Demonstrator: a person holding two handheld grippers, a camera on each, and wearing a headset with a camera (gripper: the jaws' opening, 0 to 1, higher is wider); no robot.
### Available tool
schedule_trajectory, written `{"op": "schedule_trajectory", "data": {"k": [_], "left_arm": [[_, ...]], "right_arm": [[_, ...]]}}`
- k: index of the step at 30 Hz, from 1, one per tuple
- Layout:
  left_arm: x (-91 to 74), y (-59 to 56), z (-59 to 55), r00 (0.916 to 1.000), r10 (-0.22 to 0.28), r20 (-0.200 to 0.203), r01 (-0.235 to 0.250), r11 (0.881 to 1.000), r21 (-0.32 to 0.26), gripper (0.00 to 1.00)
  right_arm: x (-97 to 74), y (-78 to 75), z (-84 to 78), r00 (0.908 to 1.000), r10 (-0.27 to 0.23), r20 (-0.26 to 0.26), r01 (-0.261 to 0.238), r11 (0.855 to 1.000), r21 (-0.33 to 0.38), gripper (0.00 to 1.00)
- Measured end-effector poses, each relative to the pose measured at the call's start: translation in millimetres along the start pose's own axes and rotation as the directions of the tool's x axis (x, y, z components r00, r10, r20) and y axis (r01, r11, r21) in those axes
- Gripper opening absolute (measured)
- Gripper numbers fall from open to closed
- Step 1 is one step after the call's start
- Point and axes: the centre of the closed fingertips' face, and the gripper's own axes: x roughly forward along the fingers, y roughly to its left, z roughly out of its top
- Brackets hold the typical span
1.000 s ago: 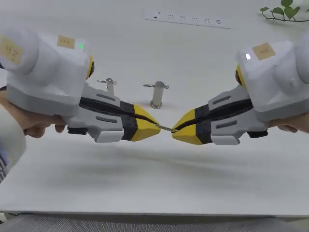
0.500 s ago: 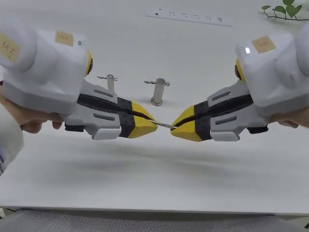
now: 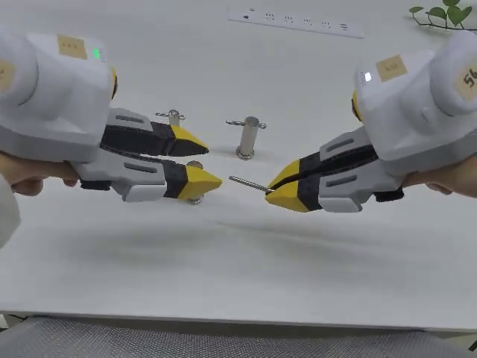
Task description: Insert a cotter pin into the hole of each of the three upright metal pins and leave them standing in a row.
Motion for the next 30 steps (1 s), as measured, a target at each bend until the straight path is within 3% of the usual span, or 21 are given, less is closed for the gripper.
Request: {"op": "schedule_trajectory", "data": {"k": [4, 9, 10, 11, 20, 30], "left_arm": [[0.0, 3.0, -6.5, 0.9999, 0.010, -0.009, -0.010, 1.000, -0.008, 0.26], [2.5, 5.7, -26.0, 0.9973, 0.017, -0.071, -0.017, 1.000, -0.010, 0.27], [2.2, 9.9, -35.5, 0.9935, 0.040, -0.107, -0.046, 0.998, -0.049, 0.27], [3.1, 10.7, -39.4, 0.9925, 0.040, -0.116, -0.047, 0.997, -0.060, 0.27], [10.5, 10.4, -55.5, 0.9920, 0.019, -0.125, -0.027, 0.997, -0.067, 0.26], [17.1, 12.1, -60.5, 0.9961, 0.013, -0.087, -0.022, 0.994, -0.109, 0.25]], "right_arm": [[3.1, -3.5, -0.7, 0.9998, -0.017, -0.003, 0.017, 1.000, 0.018, 0.03], [6.9, -5.2, 0.2, 0.9998, -0.021, 0.006, 0.021, 0.999, 0.038, 0.04], [7.9, -4.9, 0.8, 0.9997, -0.021, 0.011, 0.020, 0.999, 0.041, 0.04], [8.8, -5.0, 0.7, 0.9997, -0.022, 0.011, 0.022, 0.999, 0.044, 0.04], [16.8, -11.5, -15.9, 0.9982, -0.033, -0.051, 0.038, 0.994, 0.103, 0.03], [18.2, -19.9, -16.2, 0.9951, -0.038, -0.092, 0.050, 0.990, 0.130, 0.03]]}}
